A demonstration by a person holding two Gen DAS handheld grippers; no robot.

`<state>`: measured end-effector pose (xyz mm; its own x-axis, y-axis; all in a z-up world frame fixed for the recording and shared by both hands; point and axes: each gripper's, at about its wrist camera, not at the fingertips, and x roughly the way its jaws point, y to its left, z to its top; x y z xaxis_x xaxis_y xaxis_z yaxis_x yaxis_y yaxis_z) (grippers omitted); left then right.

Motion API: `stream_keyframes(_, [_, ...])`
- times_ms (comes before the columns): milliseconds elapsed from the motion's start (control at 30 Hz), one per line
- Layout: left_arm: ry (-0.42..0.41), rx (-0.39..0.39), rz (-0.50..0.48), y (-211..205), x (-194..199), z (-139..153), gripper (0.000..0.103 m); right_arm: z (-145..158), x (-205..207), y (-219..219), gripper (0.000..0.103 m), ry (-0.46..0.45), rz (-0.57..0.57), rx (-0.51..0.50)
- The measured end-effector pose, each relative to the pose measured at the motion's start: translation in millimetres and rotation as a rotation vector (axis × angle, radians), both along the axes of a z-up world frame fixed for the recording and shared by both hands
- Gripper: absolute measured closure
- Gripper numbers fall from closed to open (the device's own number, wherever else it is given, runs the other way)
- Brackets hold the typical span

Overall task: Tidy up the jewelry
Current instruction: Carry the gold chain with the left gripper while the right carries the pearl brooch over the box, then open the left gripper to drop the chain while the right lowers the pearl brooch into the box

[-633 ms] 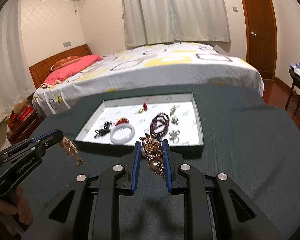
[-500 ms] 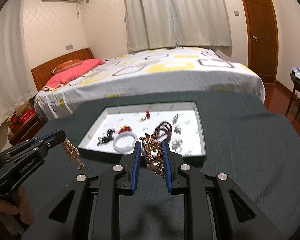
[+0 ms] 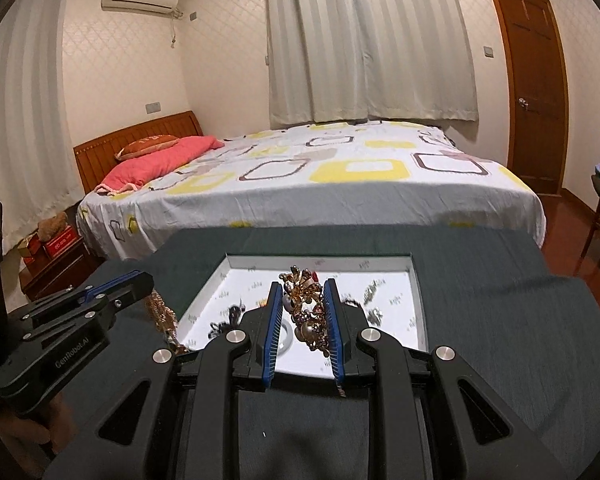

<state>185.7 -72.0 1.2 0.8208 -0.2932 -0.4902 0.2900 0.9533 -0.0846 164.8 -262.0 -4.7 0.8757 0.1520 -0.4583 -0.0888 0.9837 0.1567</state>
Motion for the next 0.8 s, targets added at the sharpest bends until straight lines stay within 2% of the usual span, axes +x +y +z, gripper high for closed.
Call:
stream_keyframes(267, [-0.054, -0.015, 0.011, -0.7, 46.0, 21.4, 0.095, 15.7, 42.6, 8.2, 0.081, -0.041, 0.014, -0.014])
stream_keyframes(467, [-0.061, -0.007, 0.022, -4.9, 90.8, 19.5, 0.095, 19.5, 78.8, 13.6, 0.081, -0.068, 0.013, -0.017])
stream_keyframes(567, [-0.041, 0.001, 0.036, -6.9, 116.3, 6.3, 0.095, 7.3, 99.3, 15.4, 0.081, -0.049, 0.007, -0.015])
stream_keyframes(800, [0.045, 0.049, 0.058, -10.3, 156.6, -37.3, 0.095, -51.4, 141.8, 14.7, 0.081, 0.077, -0.010, 0.002])
